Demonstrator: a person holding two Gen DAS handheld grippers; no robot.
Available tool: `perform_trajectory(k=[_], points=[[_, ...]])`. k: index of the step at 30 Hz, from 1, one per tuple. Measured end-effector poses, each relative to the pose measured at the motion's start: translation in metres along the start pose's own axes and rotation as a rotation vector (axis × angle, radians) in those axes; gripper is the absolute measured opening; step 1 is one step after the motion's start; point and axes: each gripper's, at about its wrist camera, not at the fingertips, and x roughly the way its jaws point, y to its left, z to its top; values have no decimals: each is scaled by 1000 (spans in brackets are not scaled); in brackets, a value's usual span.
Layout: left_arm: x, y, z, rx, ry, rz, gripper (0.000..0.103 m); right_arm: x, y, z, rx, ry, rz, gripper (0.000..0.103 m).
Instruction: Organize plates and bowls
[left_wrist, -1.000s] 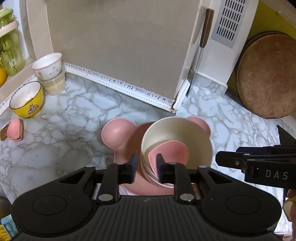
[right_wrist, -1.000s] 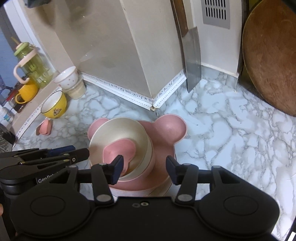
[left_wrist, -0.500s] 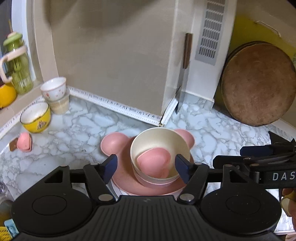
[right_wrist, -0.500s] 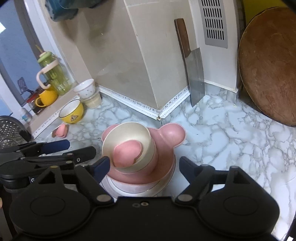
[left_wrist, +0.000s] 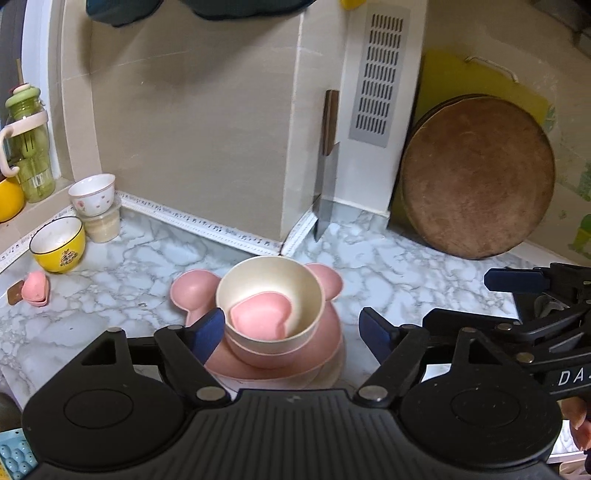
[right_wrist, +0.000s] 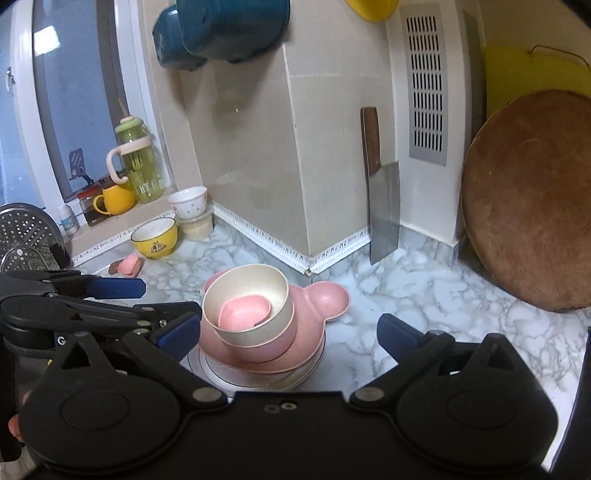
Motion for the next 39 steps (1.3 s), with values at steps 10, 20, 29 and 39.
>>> perform_trajectory(k=[10,20,29,39], points=[[-13,-15,-17,-9,-49,-17,103,-29,-8,-24,-23,-115,-38,103],[-24,-20,-30,8,-103,-32,103,-40,-12,-35,20,-140,-53,103],[-26,-18,-32,-4,-110,-47,103,-41,-16,-39,56,-151,-80,103],[-26,-13,-30,-17,-115,-70,103,-33,-19,-38,70,-141,-109,103]])
